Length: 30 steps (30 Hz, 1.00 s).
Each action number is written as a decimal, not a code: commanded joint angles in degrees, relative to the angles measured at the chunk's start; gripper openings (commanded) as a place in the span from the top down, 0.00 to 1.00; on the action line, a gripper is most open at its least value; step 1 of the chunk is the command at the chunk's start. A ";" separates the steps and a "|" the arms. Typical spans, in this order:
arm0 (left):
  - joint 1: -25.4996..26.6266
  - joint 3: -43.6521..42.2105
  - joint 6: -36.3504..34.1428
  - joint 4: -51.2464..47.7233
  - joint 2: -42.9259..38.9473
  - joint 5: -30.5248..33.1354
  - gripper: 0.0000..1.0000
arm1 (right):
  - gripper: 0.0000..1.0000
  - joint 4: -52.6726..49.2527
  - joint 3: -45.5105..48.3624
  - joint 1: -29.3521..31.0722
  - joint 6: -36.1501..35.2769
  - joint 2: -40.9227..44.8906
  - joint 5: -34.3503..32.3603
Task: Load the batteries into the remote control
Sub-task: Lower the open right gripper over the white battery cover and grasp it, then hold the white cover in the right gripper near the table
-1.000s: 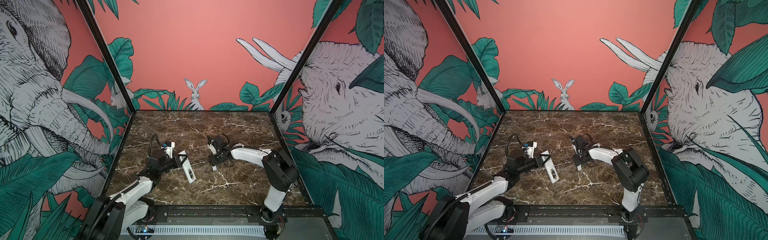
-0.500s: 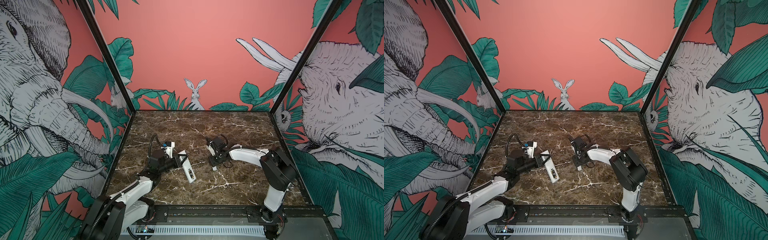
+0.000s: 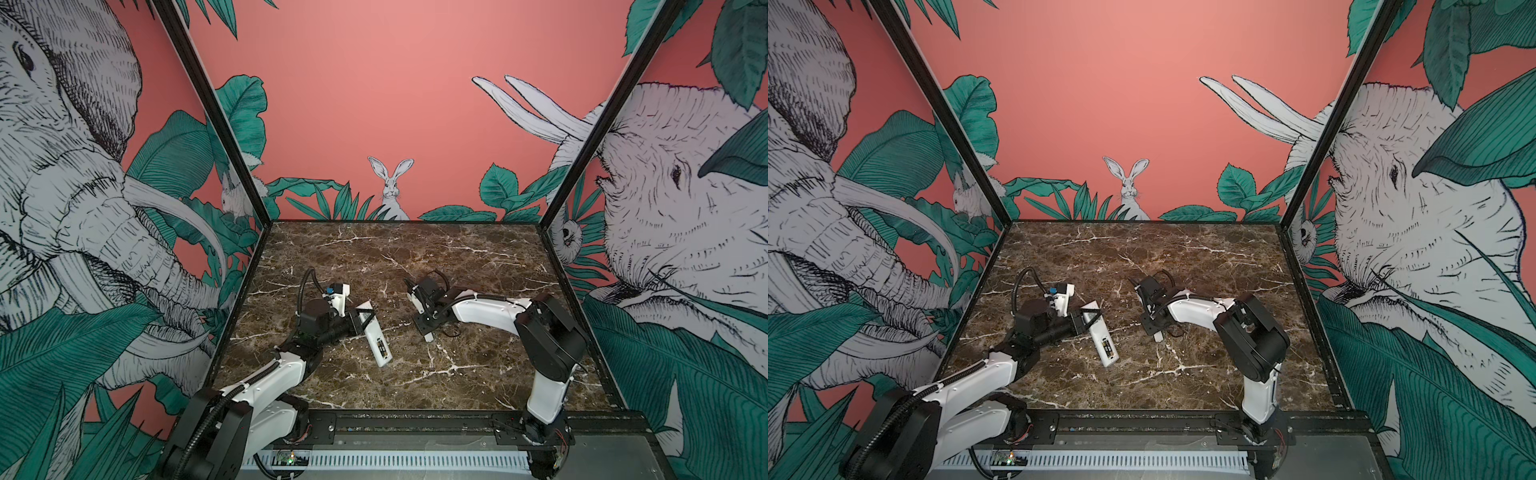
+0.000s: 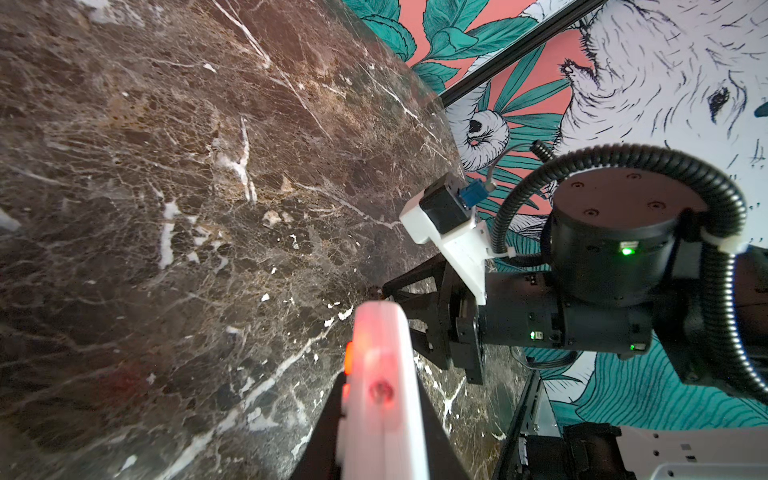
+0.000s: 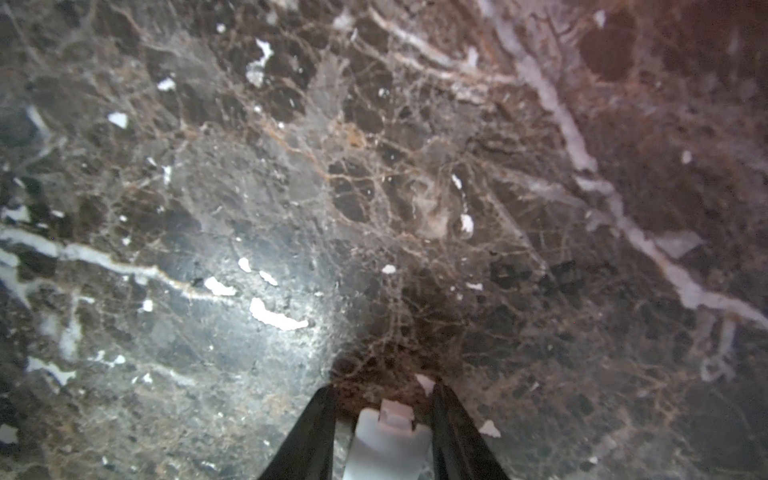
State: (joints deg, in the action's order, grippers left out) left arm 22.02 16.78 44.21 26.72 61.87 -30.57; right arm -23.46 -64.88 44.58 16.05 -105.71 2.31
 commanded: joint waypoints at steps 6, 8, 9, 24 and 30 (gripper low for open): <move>-0.27 -0.52 0.58 2.49 0.21 -0.02 1.00 | 0.64 -1.57 -1.62 2.11 -0.83 -1.98 0.40; -0.23 -0.54 0.62 2.64 0.42 -0.02 1.00 | 0.64 -1.59 -1.77 2.42 -1.01 -2.03 0.31; -0.32 -0.54 0.57 2.68 0.38 0.03 1.00 | 0.65 -1.59 -1.91 2.52 -1.17 -2.04 0.29; -0.31 -0.52 0.61 2.39 0.45 0.15 1.00 | 0.78 -2.34 -2.02 3.59 -3.16 -1.13 1.83; -0.31 -0.16 0.46 2.28 0.62 0.07 1.00 | 0.79 -4.37 -2.21 3.93 -7.41 0.24 4.23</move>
State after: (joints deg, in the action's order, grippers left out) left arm 22.02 16.73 44.38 27.33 62.63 -30.55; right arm -24.67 -66.30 47.90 11.51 -106.50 4.05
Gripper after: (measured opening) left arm 0.209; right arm 0.246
